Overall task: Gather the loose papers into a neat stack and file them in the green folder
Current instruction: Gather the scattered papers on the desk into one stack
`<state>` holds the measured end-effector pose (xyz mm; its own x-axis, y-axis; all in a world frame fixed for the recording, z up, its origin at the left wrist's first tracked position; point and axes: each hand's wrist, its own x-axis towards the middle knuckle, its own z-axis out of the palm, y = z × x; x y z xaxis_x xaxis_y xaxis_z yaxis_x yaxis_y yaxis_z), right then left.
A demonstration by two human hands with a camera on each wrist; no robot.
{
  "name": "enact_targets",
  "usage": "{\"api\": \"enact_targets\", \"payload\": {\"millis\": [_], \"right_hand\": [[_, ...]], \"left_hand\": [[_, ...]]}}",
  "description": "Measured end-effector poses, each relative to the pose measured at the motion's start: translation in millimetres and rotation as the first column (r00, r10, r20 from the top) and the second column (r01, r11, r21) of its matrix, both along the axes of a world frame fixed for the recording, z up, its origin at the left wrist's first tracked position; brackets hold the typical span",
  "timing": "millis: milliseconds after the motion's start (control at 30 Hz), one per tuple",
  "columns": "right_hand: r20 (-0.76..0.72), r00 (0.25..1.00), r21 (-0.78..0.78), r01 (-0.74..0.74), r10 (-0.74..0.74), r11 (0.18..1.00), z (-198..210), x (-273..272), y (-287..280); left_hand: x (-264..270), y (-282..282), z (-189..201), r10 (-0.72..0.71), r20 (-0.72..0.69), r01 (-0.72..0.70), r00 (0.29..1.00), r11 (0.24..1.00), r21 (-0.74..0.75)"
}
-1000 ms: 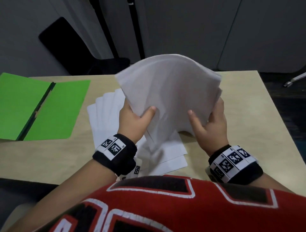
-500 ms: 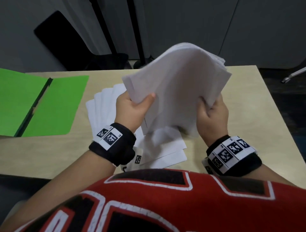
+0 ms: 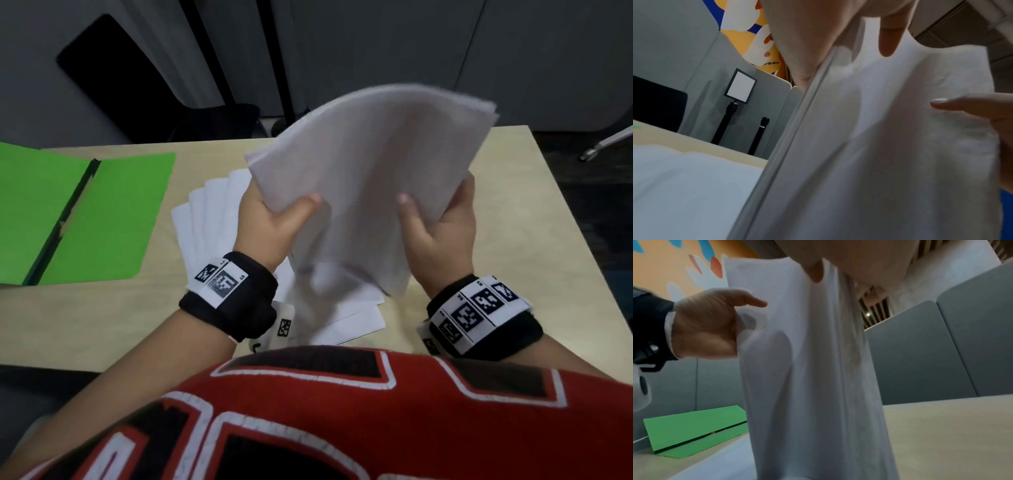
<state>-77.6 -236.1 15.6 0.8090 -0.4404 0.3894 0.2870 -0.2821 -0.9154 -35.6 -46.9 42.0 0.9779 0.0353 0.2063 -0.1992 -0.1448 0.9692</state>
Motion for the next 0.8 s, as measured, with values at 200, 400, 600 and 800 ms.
{"api": "enact_targets", "payload": {"millis": [200,400,600,800], "right_hand": [[-0.146,0.989,-0.002,-0.004,0.004,1.000,-7.1,4.5,-4.5],[-0.268,0.959,0.003,-0.100,0.097,0.995,-8.3,5.1,-2.2],[-0.240,0.969,-0.034,-0.072,0.062,0.997,-7.4,-1.2,0.9],[-0.562,0.813,-0.057,-0.220,0.151,0.974,-26.3,5.6,-1.0]], "left_hand": [[6.2,-0.7,-5.3,0.017,-0.098,-0.011,0.995,0.998,0.059],[4.7,0.1,-11.2,-0.038,-0.096,0.042,0.995,0.998,0.040],[3.2,-0.3,-14.3,0.044,-0.143,-0.040,0.989,0.999,0.028],[6.7,4.3,-38.1,-0.024,-0.271,0.066,0.962,0.987,0.147]]}}
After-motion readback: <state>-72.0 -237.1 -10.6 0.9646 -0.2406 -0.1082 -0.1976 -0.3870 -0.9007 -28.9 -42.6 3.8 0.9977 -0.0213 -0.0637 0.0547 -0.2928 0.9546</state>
